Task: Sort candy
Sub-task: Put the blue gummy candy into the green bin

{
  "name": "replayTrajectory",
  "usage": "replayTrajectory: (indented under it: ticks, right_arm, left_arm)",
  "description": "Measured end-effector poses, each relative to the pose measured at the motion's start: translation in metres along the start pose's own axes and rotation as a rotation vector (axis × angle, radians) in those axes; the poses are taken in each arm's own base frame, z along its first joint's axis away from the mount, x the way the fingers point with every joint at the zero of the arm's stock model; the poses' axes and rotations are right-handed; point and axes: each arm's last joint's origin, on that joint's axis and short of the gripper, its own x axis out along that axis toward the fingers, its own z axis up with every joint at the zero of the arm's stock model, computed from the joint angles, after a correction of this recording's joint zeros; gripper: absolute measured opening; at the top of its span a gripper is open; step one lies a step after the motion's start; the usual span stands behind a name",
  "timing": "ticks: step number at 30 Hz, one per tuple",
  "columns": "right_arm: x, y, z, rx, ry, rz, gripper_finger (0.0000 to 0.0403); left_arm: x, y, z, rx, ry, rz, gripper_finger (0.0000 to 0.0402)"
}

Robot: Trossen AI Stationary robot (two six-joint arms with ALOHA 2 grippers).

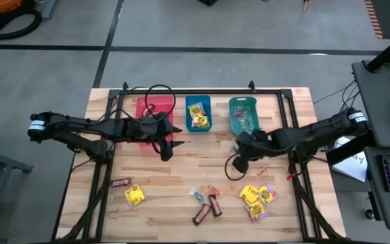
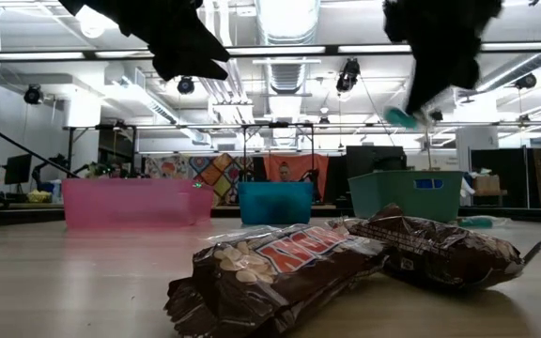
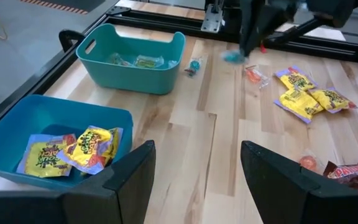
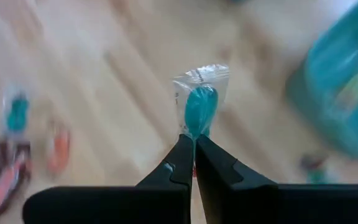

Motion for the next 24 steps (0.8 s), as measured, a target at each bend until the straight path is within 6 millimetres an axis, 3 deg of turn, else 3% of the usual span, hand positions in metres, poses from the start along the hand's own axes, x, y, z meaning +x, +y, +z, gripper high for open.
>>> replayTrajectory:
  ticks: [5,10,16,24]
  right_arm:
    - [-0.011,-0.001,0.027,-0.035,-0.137,-0.079,0.0009]
    - [-0.005,-0.019,0.054,-0.031,-0.124,-0.191,0.0009]
    - [0.023,-0.061,0.079,-0.084,-0.005,-0.368,0.0009]
    - [0.06,-0.127,0.098,-0.341,0.246,-0.488,0.0009]
  left_arm:
    - [0.0,0.0,0.0,-0.027,0.0,-0.001,0.022]
    - [0.0,-0.001,0.0,-0.058,0.0,-0.004,0.022]
    - [-0.001,-0.005,-0.001,-0.064,0.002,-0.018,0.022]
    - [-0.002,-0.009,-0.002,-0.061,0.005,-0.032,0.022]
